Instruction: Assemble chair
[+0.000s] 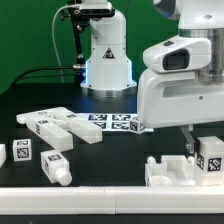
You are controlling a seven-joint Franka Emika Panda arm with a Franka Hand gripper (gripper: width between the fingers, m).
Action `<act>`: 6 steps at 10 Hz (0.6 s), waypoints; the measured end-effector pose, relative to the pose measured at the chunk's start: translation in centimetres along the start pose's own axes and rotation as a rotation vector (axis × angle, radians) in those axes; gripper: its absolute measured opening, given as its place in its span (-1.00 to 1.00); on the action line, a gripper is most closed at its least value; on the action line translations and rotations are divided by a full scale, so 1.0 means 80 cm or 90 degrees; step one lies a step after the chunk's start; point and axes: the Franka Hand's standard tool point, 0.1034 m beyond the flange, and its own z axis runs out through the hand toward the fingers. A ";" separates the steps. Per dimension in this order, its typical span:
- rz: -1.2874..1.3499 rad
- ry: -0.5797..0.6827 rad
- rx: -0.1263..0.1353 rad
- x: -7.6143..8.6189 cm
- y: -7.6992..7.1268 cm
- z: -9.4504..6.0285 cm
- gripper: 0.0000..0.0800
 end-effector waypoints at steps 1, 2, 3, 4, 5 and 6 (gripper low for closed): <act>0.048 0.000 -0.002 0.000 0.002 0.000 -0.06; 0.110 0.001 0.001 0.001 0.002 -0.001 -0.28; 0.199 0.006 0.007 0.002 0.003 0.000 -0.28; 0.296 0.015 0.010 0.002 0.003 0.001 -0.28; 0.407 0.028 0.019 0.000 0.002 0.001 -0.28; 0.541 0.033 0.033 0.000 0.002 0.002 -0.28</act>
Offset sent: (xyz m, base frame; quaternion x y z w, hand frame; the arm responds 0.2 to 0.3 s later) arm -0.0003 -0.0079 -0.0008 -0.0151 0.0344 0.3062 0.9512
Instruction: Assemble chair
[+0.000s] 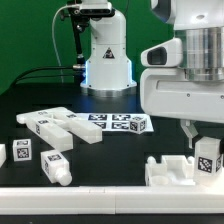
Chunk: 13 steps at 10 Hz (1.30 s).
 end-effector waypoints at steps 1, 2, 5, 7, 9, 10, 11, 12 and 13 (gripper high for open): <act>0.128 -0.003 0.012 0.001 0.000 -0.001 -0.28; 0.237 -0.011 0.024 0.002 0.001 -0.001 -0.28; 0.189 -0.011 0.019 0.000 0.002 0.000 -0.27; -0.025 -0.020 0.003 0.000 0.002 -0.002 0.20; -0.097 -0.018 0.002 0.001 0.000 -0.002 0.60; -0.155 -0.017 0.002 0.002 0.001 -0.002 0.60; -0.208 -0.017 0.002 0.002 0.001 -0.002 0.62; -0.286 -0.013 -0.003 0.001 0.001 -0.002 0.62; -0.418 -0.004 -0.021 -0.002 0.001 0.000 0.62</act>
Offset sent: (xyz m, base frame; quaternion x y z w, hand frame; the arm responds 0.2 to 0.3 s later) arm 0.0000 0.0000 0.0000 0.0000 0.0000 0.0650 0.9979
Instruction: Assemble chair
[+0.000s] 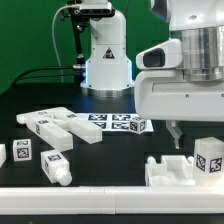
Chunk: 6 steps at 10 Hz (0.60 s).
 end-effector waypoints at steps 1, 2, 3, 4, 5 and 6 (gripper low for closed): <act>-0.137 0.002 -0.013 -0.001 -0.002 0.001 0.62; -0.161 0.002 -0.014 -0.001 -0.003 0.001 0.62; -0.145 0.002 -0.014 -0.001 -0.002 0.001 0.56; -0.145 0.002 -0.014 -0.001 -0.002 0.001 0.22; -0.128 0.002 -0.013 -0.001 -0.002 0.001 0.22; -0.072 0.003 -0.011 -0.001 -0.002 0.001 -0.12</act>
Offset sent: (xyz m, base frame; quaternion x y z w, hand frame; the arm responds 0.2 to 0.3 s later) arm 0.0000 0.0000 0.0000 0.0000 0.0000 0.0000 1.0000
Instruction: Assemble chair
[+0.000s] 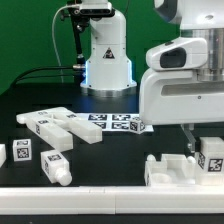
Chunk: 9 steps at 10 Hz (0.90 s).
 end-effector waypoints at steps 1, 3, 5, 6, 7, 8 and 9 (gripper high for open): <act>0.031 0.000 -0.001 0.001 0.002 0.000 -0.28; 0.216 0.002 0.003 0.002 0.002 -0.001 -0.28; 0.486 0.016 0.018 0.001 0.001 0.001 -0.28; 0.594 0.014 0.024 0.001 0.001 0.001 -0.28; 0.674 0.006 0.034 0.002 0.000 0.001 -0.28; 0.721 -0.001 0.041 0.001 -0.001 0.001 -0.28; 0.754 -0.002 0.042 0.001 -0.002 0.001 -0.28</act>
Offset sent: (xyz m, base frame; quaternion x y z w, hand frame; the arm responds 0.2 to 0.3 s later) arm -0.0008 -0.0178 -0.0003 -0.0164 0.0522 0.4483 0.8922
